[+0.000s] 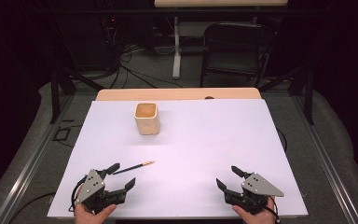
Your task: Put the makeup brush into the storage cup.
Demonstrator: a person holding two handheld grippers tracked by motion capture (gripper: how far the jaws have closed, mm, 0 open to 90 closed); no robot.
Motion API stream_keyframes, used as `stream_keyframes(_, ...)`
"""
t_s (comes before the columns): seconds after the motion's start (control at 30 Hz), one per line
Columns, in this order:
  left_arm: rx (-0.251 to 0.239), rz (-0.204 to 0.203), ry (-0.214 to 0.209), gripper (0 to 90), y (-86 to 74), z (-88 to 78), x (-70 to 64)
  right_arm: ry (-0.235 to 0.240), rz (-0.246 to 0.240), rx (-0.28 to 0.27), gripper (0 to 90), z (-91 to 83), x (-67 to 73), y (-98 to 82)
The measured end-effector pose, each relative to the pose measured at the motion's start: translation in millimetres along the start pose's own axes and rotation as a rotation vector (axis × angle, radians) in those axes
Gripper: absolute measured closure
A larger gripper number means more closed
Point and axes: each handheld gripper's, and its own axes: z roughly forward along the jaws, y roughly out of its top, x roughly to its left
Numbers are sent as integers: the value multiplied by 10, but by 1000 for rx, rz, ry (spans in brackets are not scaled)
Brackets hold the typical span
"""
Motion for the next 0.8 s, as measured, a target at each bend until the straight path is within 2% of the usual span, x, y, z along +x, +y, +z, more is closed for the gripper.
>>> stream_keyframes(0.23,7,-25,2,262,8,-3,42,5,-1,8,313,10,3,-3)
stream_keyframes(0.63,57,-48,29,277,84,6,94,10,4,15,313,16,4,-7)
stream_keyframes(0.8,64,-78,33,278,143,-13,141,8,6,18,314,15,0,-16)
